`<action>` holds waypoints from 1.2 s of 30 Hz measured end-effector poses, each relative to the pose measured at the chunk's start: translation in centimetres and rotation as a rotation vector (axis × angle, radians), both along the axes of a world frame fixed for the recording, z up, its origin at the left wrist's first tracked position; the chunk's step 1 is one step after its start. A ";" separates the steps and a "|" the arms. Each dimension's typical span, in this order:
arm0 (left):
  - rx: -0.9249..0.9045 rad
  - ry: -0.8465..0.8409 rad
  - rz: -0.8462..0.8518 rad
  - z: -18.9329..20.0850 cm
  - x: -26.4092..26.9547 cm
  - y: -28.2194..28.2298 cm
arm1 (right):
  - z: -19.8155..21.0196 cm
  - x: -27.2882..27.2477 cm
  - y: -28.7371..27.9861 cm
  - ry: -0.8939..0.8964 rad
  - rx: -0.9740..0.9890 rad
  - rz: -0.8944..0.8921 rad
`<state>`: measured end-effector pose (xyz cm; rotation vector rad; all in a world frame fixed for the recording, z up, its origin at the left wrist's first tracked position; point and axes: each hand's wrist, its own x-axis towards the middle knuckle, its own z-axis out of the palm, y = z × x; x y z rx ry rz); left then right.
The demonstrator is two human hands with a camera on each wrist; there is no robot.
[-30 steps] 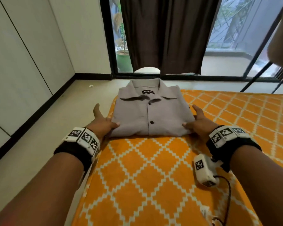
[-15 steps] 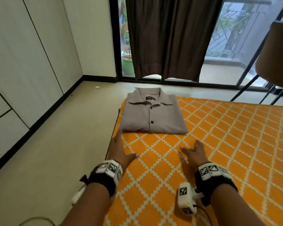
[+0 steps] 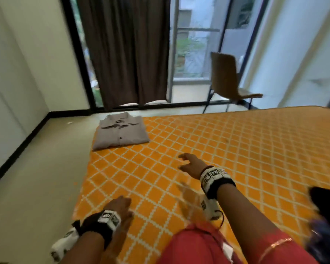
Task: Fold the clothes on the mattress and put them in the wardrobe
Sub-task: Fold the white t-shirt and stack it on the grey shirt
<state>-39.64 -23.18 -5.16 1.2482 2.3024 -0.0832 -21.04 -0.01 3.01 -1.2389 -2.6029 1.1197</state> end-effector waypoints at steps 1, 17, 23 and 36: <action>0.029 -0.043 -0.004 0.7 1.7 0.5 | 0.9 3.3 0.0 0.028 0.014 -0.030; 0.322 -0.540 -0.853 7.5 50.1 8.3 | -0.6 50.3 -15.1 -0.242 0.238 -1.093; 0.046 -0.296 -0.894 2.2 52.2 3.9 | -2.5 51.2 -13.6 -0.491 0.077 -0.893; -0.009 -0.259 -0.990 0.2 50.5 6.4 | 3.8 60.8 -2.1 -0.208 0.129 -0.917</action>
